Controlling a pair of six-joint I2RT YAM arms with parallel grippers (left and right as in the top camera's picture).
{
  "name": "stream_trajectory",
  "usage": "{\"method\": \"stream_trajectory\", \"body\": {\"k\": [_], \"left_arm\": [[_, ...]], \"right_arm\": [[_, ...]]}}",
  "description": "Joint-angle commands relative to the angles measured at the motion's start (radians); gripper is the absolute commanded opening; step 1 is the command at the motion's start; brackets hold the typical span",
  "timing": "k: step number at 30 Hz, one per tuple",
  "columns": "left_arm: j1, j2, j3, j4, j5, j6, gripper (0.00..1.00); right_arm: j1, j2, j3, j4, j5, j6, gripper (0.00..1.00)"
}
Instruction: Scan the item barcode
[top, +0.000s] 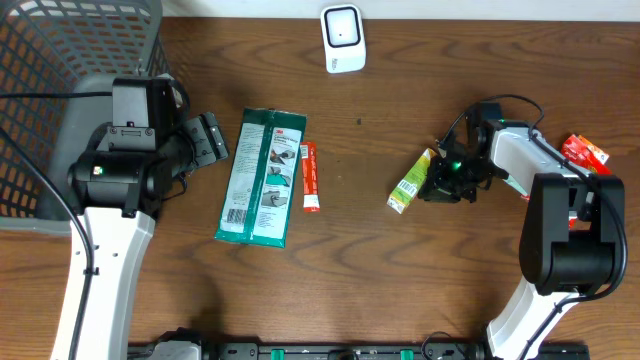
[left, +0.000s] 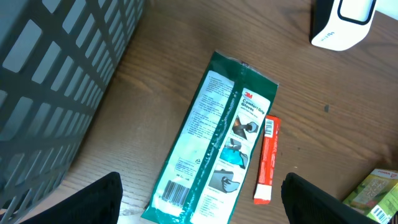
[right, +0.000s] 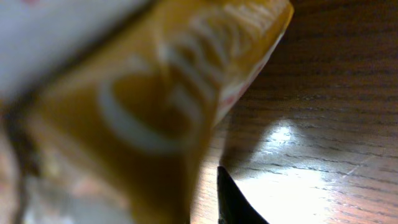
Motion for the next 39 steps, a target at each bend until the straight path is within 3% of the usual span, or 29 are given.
{"method": "stream_trajectory", "body": {"k": [1,3,9,16,19,26,29,34,39], "left_arm": [[0.003,-0.003,0.016,-0.002,-0.006,-0.001,0.82],[0.003,-0.003,0.016,-0.002,-0.006,-0.001,0.82],[0.003,-0.003,0.016,-0.002,-0.006,-0.001,0.82],[0.003,-0.003,0.016,-0.002,-0.006,-0.001,0.82],[0.003,-0.003,0.016,-0.002,-0.006,-0.001,0.82],[0.003,-0.003,0.016,-0.002,-0.006,-0.001,0.82],[0.003,-0.003,0.016,-0.003,-0.006,-0.001,0.82],[0.003,-0.003,0.016,-0.002,-0.005,-0.001,0.83],[0.003,-0.003,0.016,-0.002,-0.006,-0.001,0.83]], "right_arm": [[0.005,0.001,-0.002,0.002,-0.037,0.043,0.06],[0.007,0.001,-0.002,-0.01,-0.051,0.063,0.01],[-0.006,-0.02,0.002,-0.055,-0.05,0.027,0.01],[-0.02,-0.288,0.002,-0.12,0.128,0.048,0.01],[0.023,-0.377,-0.002,-0.135,0.18,0.047,0.01],[0.145,-0.38,-0.05,-0.091,0.151,0.049,0.01],[0.194,-0.378,-0.091,-0.084,0.185,0.133,0.01],[0.289,-0.378,-0.164,-0.057,0.499,0.389,0.01],[0.357,-0.378,-0.264,0.13,0.446,0.513,0.01]]}}
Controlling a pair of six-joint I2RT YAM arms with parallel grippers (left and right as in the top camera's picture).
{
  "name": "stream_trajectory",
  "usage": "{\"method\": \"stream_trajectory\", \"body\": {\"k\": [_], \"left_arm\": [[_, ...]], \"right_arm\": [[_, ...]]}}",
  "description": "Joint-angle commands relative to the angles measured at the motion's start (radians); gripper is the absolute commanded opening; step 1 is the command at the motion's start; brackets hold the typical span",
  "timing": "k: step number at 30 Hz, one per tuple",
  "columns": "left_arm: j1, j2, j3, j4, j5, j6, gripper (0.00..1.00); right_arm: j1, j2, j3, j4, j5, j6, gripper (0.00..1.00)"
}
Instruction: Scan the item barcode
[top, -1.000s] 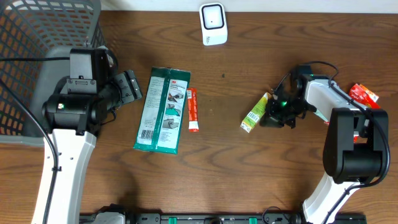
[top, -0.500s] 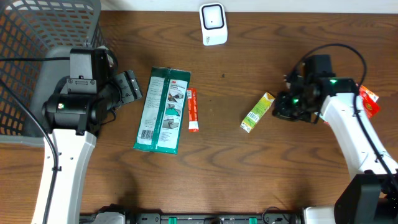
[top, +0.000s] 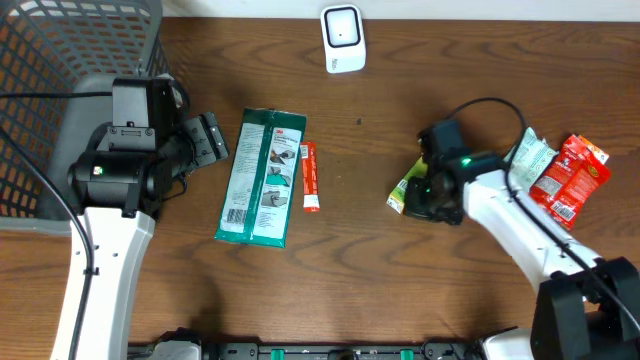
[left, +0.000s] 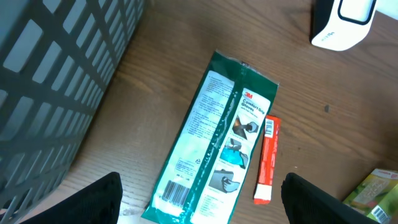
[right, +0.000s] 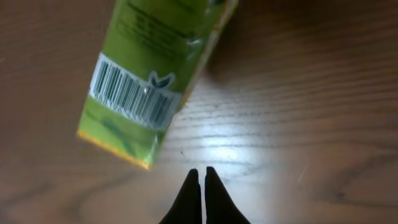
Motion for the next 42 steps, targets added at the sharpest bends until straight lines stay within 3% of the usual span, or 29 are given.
{"method": "stream_trajectory", "body": {"k": [1,8,23,27,30,33,38,42], "left_arm": [[0.003,-0.003,0.016,-0.002,-0.005,-0.001,0.82],[0.003,-0.003,0.016,-0.002,-0.006,-0.001,0.82],[0.003,-0.003,0.016,-0.002,-0.006,-0.001,0.83],[0.003,-0.003,0.016,-0.002,-0.005,-0.001,0.82],[0.003,-0.003,0.016,-0.002,-0.005,-0.001,0.82],[0.003,-0.003,0.016,-0.002,-0.005,-0.001,0.82],[0.003,-0.003,0.016,-0.002,-0.006,-0.001,0.82],[0.003,-0.003,0.016,-0.002,-0.006,-0.001,0.82]], "right_arm": [[0.05,0.006,-0.072,0.118,0.042,0.174,0.01],[0.118,0.006,-0.167,0.381,0.095,0.269,0.01],[0.263,0.006,-0.168,0.545,0.28,0.269,0.01],[0.268,-0.002,-0.156,0.576,0.254,0.153,0.01],[0.268,-0.049,-0.141,0.562,0.221,-0.048,0.01],[0.24,-0.145,-0.127,0.511,0.235,-0.087,0.01],[0.059,-0.274,-0.055,0.384,0.105,-0.161,0.01],[-0.089,-0.264,-0.005,0.323,-0.01,-0.237,0.01]]}}
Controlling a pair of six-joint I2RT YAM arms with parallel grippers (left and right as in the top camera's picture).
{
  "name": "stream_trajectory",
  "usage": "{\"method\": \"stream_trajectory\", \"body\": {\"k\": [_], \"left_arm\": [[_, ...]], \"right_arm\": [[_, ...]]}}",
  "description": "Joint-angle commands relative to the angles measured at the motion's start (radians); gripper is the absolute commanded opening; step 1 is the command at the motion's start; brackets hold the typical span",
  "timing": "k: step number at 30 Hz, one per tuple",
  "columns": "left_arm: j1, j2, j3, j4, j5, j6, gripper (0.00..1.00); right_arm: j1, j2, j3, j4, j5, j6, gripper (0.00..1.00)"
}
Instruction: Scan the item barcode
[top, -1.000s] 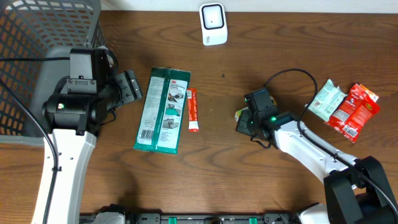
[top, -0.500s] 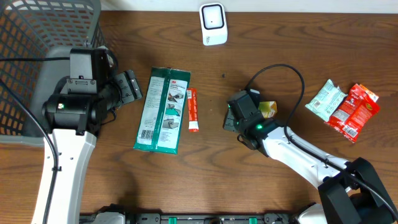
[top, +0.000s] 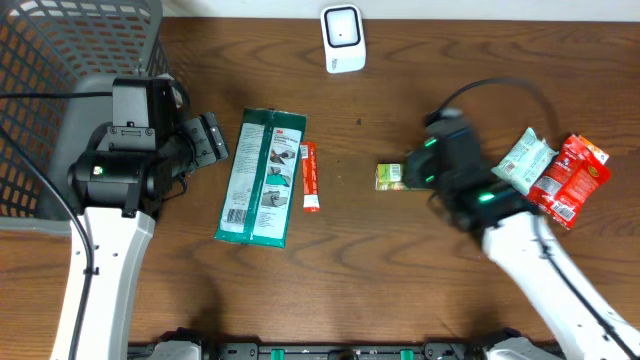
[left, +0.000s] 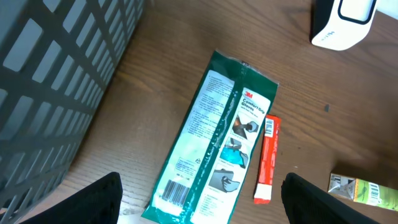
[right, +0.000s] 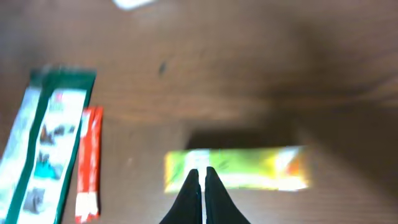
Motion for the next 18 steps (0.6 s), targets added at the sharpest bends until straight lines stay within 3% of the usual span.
{"method": "stream_trajectory", "body": {"k": [1,9,18], "left_arm": [[0.003,-0.003,0.016,-0.001,-0.006,-0.001,0.82],[0.003,-0.003,0.016,-0.001,-0.005,-0.001,0.83],[0.003,-0.003,0.016,-0.001,-0.006,-0.001,0.82]], "right_arm": [[-0.123,0.02,0.03,-0.025,-0.15,-0.119,0.01],[-0.368,0.201,0.03,0.057,-0.333,-0.219,0.01],[-0.478,0.439,0.03,0.29,-0.581,-0.307,0.01]]}}
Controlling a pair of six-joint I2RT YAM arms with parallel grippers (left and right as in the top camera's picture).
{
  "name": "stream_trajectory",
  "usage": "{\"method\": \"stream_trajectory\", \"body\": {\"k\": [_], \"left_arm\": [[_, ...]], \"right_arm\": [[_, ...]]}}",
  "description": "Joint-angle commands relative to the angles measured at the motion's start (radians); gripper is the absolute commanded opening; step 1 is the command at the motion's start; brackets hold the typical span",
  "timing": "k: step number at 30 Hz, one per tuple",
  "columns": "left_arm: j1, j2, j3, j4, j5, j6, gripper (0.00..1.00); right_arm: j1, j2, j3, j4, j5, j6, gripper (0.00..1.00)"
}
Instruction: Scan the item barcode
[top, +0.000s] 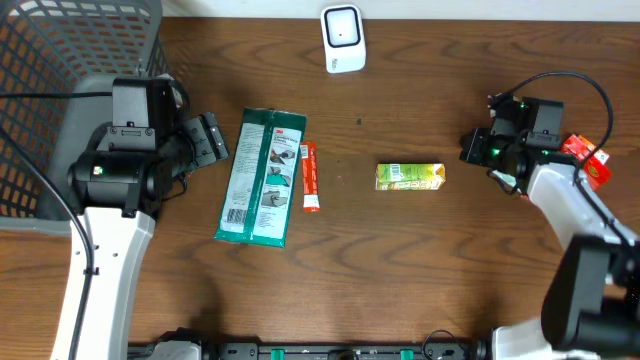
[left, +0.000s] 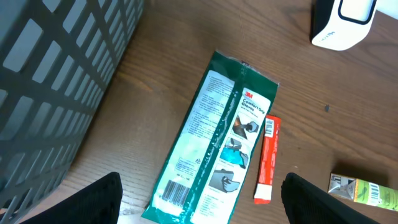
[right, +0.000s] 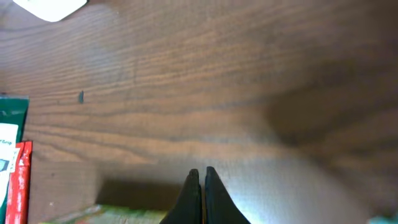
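Observation:
A green-and-yellow carton (top: 409, 177) lies flat on the wooden table, right of centre; its near end shows in the left wrist view (left: 364, 190). The white scanner (top: 342, 38) stands at the far edge. To the right of the carton and apart from it, my right gripper (top: 468, 148) is shut on nothing; its closed fingertips (right: 200, 186) point at the carton's edge (right: 127, 214). Beside the green 3M pack (top: 262, 178), my left gripper (top: 207, 140) is open and empty.
A red stick pack (top: 310, 177) lies against the green pack's right side. A grey wire basket (top: 60, 60) fills the far left corner. A red snack pack (top: 588, 152) shows behind the right arm at the right edge.
My right gripper, shut both times, was over the carton's right end and is now further right and back, clear of it. The carton lies where it was. The left arm is unchanged.
The carton first lay slanted on the right side with my right gripper on it, filling the wrist view. Then the gripper was shut beside it, barcode in view. Later the carton lay level nearer the middle under the gripper, which now stands off to the right.

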Motion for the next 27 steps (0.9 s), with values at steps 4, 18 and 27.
{"method": "stream_trajectory", "body": {"k": [4,18,27], "left_arm": [[0.003,-0.003,0.016,-0.001,-0.005,-0.001,0.82],[0.003,-0.003,0.016,-0.001,-0.006,-0.001,0.82],[0.003,-0.003,0.016,-0.001,-0.006,-0.001,0.83]], "right_arm": [[-0.032,0.122,0.006,0.057,-0.277,-0.043,0.01],[-0.032,0.183,0.005,-0.072,-0.369,-0.031,0.01],[-0.031,0.183,0.005,-0.261,-0.368,-0.031,0.01]]}}
